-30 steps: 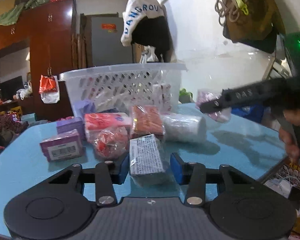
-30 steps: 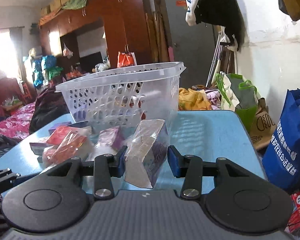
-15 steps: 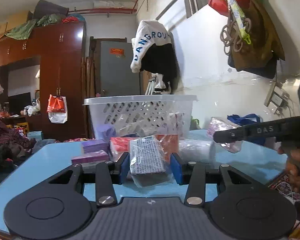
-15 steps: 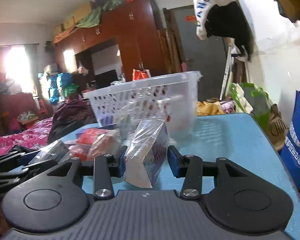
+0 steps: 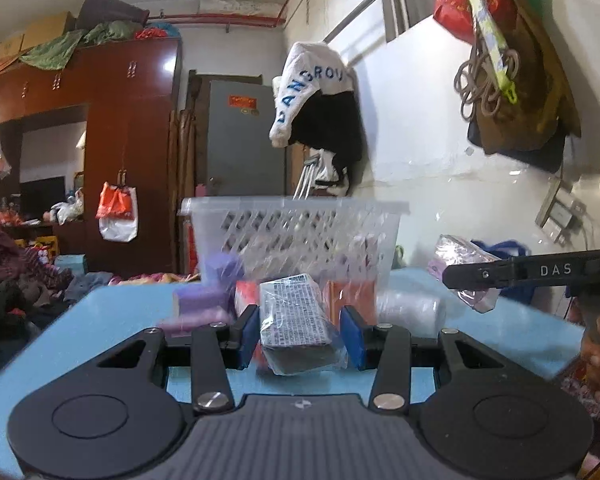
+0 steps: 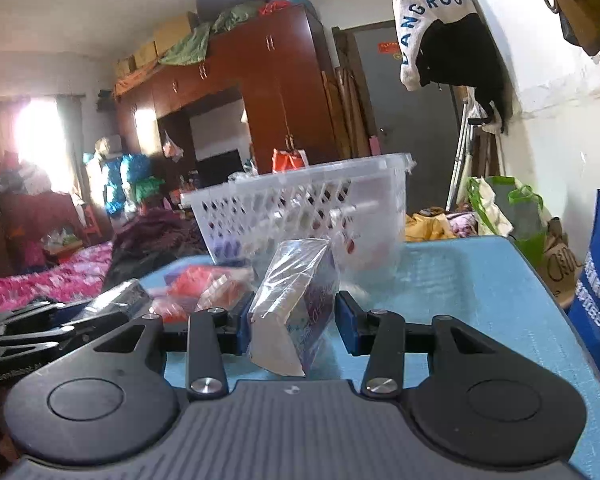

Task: Organize objects
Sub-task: 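Carry both boxes over the white basket and open both tools to drop them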

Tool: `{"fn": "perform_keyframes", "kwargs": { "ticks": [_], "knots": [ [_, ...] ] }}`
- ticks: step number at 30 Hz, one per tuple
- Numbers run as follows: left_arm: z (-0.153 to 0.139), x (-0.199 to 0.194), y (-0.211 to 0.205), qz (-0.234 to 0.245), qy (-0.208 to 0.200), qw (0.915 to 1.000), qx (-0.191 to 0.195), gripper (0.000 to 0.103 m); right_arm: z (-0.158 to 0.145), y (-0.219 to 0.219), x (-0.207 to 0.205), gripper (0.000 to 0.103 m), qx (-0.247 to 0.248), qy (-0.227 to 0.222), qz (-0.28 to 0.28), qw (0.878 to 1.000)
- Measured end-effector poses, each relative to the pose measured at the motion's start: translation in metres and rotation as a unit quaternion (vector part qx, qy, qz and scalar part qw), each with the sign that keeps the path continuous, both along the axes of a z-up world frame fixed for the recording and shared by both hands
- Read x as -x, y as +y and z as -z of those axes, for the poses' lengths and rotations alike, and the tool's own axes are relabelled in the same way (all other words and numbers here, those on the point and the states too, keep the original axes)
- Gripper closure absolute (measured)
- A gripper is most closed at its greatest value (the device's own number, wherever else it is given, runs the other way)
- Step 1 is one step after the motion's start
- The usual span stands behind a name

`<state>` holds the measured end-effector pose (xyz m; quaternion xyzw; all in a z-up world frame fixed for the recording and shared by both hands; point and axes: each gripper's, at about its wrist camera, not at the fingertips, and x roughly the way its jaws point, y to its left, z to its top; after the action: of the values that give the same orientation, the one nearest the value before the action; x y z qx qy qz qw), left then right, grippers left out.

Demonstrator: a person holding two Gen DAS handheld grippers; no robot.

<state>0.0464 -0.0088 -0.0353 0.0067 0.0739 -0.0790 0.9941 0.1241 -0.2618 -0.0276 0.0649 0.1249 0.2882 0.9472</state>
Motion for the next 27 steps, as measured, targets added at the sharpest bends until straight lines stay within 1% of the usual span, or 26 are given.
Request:
{"fn": "perform_keyframes", "kwargs": {
  "ticks": [2,4,5,7,9,10,11,13,14,15,16,17,18,20,21,23,24,27],
  "knots": [
    [-0.020,-0.009,0.002,-0.001,-0.018,0.9998,-0.008,0.055,-0.022,0.005,-0.003,0.057,0.005,-0.025,0.002,1.000],
    [-0.048,-0.028,0.006,0.004,-0.024,0.9997,0.004,0.055,-0.046,0.016,-0.013,0.057,0.023,-0.053,0.011,0.998],
    [-0.065,-0.042,0.010,0.010,-0.022,0.9996,0.014,0.055,-0.060,0.022,-0.025,0.057,0.032,-0.059,0.015,0.998],
    [-0.088,-0.068,0.011,0.005,-0.015,0.9998,0.014,0.056,-0.077,0.033,-0.049,0.057,0.051,-0.057,0.022,0.997],
    [-0.100,-0.094,0.013,-0.001,0.010,0.9998,0.014,0.058,-0.086,0.038,-0.071,0.057,0.051,-0.039,0.026,0.998],
    [-0.099,-0.098,0.014,0.004,0.022,0.9996,0.016,0.059,-0.087,0.037,-0.075,0.057,0.041,-0.031,0.017,0.999],
    [-0.094,-0.094,0.015,0.011,0.025,0.9996,0.012,0.059,-0.086,0.034,-0.074,0.057,0.036,-0.031,0.008,0.999],
    [-0.076,-0.075,0.014,0.003,0.030,0.9995,-0.013,0.059,-0.080,0.029,-0.063,0.057,0.042,-0.042,0.010,0.998],
    [-0.065,-0.061,0.015,0.002,0.039,0.9991,-0.015,0.058,-0.075,0.026,-0.057,0.056,0.043,-0.045,0.013,0.998],
    [-0.054,-0.044,0.017,0.014,0.037,0.9991,-0.015,0.056,-0.070,0.022,-0.054,0.056,0.041,-0.042,0.010,0.998],
    [-0.042,-0.027,0.018,0.024,0.035,0.9989,-0.020,0.049,-0.066,0.019,-0.051,0.056,0.038,-0.038,0.005,0.999],
    [-0.030,-0.012,0.017,0.021,0.038,0.9987,-0.026,0.043,-0.063,0.017,-0.047,0.055,0.037,-0.035,0.000,0.999],
    [-0.020,0.000,0.016,0.019,0.039,0.9985,-0.035,0.034,-0.059,0.015,-0.045,0.055,0.040,-0.033,-0.002,0.999],
    [0.000,0.018,0.007,0.027,0.038,0.9968,-0.064,0.033,-0.057,0.013,-0.040,0.055,0.037,-0.034,-0.001,0.999],
    [0.007,0.023,0.002,0.030,0.035,0.9961,-0.074,0.033,-0.057,0.013,-0.040,0.055,0.032,-0.033,-0.004,0.999],
    [0.013,0.023,-0.010,0.045,0.043,0.9942,-0.088,0.033,-0.060,0.016,-0.040,0.055,0.027,-0.033,-0.007,0.999],
    [0.014,0.022,-0.015,0.053,0.046,0.9938,-0.086,0.033,-0.060,0.017,-0.038,0.055,0.030,-0.034,-0.007,0.999],
    [0.016,0.020,-0.025,0.082,0.060,0.9930,-0.061,0.033,-0.059,0.018,-0.036,0.054,0.034,-0.036,-0.008,0.999]
  ]
}}
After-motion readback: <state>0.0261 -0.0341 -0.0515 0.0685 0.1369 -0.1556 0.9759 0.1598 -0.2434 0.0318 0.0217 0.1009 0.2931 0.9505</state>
